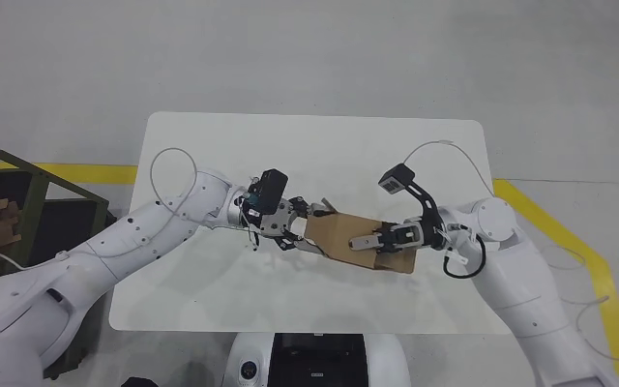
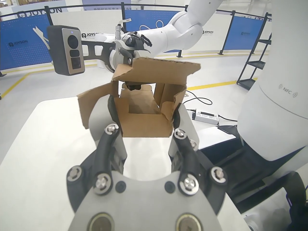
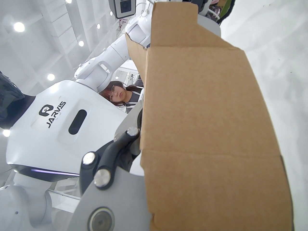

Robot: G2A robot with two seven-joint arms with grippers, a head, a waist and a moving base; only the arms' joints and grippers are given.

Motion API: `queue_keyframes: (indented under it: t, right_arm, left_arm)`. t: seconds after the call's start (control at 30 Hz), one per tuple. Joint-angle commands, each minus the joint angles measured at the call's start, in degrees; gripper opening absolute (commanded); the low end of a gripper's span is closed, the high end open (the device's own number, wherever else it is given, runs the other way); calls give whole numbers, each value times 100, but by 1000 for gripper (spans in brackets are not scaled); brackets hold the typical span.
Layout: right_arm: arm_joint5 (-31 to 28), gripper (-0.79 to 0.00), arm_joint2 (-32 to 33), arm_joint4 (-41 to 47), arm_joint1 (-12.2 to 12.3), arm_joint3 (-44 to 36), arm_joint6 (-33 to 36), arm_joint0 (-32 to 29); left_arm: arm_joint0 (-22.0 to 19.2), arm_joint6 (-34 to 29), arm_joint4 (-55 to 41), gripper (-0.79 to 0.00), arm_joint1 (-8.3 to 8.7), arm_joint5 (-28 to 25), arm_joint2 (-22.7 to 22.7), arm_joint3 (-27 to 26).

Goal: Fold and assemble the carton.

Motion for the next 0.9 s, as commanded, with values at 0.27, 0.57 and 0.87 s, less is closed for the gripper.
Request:
queue_keyframes:
  t: [0.27, 0.57, 0.87]
  right_arm:
    - [14, -785, -16, -38, 4, -4, -89, 11]
    - [30, -785, -31, -137, 8, 10, -210, 20]
    - [-18, -785, 11, -43, 22, 17, -138, -5]
  left_arm:
    - [-68, -1, 271, -292, -22, 0, 35, 20]
    - [-16, -1, 332, -323, -61, 0, -48, 34]
    - [76, 0, 204, -409, -56, 0, -154, 45]
